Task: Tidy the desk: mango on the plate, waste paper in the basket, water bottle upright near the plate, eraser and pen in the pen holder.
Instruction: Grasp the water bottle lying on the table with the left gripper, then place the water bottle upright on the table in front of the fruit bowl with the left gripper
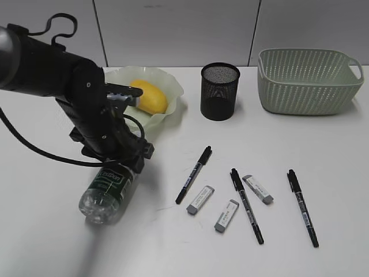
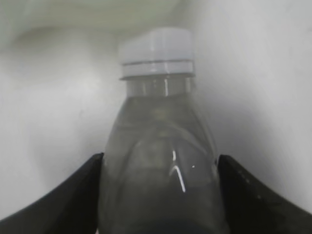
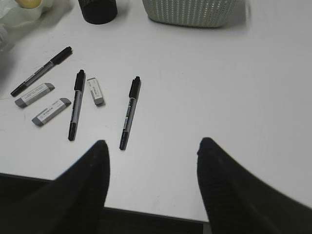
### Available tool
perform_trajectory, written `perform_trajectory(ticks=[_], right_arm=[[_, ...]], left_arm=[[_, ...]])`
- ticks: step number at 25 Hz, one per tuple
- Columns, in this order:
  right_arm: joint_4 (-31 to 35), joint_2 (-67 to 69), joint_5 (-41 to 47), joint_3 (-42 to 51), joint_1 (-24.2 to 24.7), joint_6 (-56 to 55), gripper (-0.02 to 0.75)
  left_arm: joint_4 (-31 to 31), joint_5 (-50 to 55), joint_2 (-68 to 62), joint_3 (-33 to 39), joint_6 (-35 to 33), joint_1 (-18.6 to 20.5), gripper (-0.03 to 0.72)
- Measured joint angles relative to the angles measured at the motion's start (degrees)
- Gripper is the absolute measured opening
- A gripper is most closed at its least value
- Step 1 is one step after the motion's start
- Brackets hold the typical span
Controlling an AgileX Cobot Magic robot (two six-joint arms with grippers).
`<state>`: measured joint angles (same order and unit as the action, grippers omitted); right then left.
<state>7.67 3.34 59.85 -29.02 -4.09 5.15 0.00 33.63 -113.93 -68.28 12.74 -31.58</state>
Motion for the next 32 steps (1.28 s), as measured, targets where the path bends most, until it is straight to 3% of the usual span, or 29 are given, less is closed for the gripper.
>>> perform_trajectory(ticks=[4,7,10,14,17,21,32], right_arm=[[0.0,0.0,0.0,0.0,0.0,0.0,0.451],[0.0,0.0,0.0,0.0,0.0,0.0,0.449],[0.0,0.0,0.0,0.0,0.0,0.0,0.448],[0.0,0.0,0.0,0.0,0.0,0.0,0.447],[0.0,0.0,0.0,0.0,0.0,0.0,0.446],[0.0,0.0,0.0,0.0,0.0,0.0,0.445],[0.0,0.0,0.0,0.0,0.0,0.0,0.445]], left_arm=[[0.0,-2.8,5.2,7.0,0.0,0.0,0.499],[0.0,-13.3,14.5,18.1,0.0,0.0,0.499],[1.7,-33.6,25.5,31.8,0.0,0.7,0.499],[3.8,-67.2,31.1,42.6,-2.4,4.8,0.499],[3.8,-83.7,28.1,44.4,-4.4,8.5,0.499],[3.5,-96.5,20.8,44.4,-5.0,11.5,0.499],[3.7,-101.4,5.5,44.4,-5.0,12.1,0.499]])
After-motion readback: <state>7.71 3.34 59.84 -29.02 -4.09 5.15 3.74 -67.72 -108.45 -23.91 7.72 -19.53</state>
